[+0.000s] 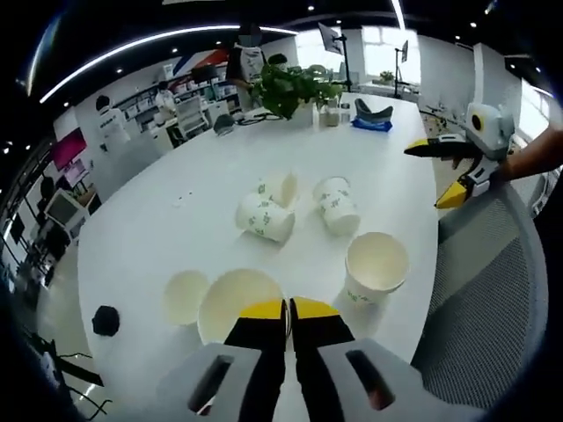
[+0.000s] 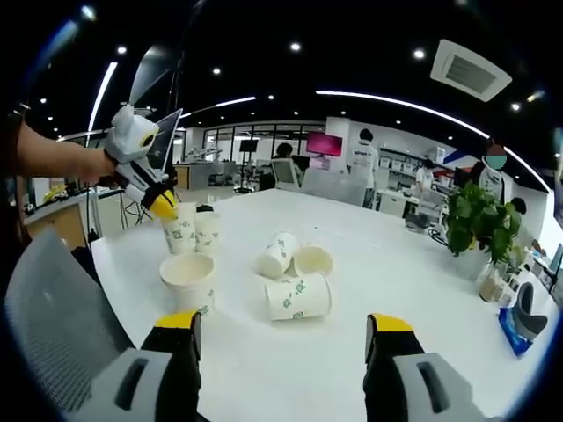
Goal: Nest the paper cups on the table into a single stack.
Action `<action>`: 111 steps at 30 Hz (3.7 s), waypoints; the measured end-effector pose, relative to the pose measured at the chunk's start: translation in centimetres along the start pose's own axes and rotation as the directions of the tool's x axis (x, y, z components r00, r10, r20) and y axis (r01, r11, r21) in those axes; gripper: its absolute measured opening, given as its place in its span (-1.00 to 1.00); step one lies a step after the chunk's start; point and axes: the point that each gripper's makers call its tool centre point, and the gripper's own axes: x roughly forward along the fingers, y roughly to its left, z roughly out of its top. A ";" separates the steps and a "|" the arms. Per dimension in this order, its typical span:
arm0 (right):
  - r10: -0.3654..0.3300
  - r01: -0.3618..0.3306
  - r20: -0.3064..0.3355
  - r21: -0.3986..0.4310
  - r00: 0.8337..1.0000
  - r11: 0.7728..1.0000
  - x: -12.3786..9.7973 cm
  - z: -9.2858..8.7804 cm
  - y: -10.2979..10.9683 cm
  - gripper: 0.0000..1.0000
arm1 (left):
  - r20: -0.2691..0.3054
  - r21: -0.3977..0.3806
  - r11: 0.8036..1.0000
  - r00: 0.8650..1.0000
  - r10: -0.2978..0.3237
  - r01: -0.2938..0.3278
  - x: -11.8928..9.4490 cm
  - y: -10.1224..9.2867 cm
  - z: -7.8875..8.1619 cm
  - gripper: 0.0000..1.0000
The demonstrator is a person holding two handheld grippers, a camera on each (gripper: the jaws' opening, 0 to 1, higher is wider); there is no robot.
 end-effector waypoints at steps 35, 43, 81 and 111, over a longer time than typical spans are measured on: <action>0.007 -0.007 -0.010 -0.015 1.000 1.000 0.1 -0.2 0.1 0.54 | 0.026 0.208 0.955 0.975 -0.220 0.210 -0.5 -9.9 6.2 -1.00; 0.005 -0.005 -0.009 -0.014 1.000 1.000 0.1 -0.2 0.1 0.54 | 0.013 0.227 0.946 0.971 -0.238 0.229 0.6 -11.8 6.4 -1.00; 0.000 0.000 -0.009 -0.020 1.000 1.000 0.1 -0.3 0.0 0.53 | -0.059 0.120 0.957 0.964 -0.260 0.265 4.4 -12.5 1.7 -1.00; 0.003 -0.003 -0.018 -0.027 1.000 1.000 0.1 -0.2 0.1 0.52 | -0.068 0.041 0.947 0.946 -0.316 0.320 5.7 -12.9 0.5 -0.97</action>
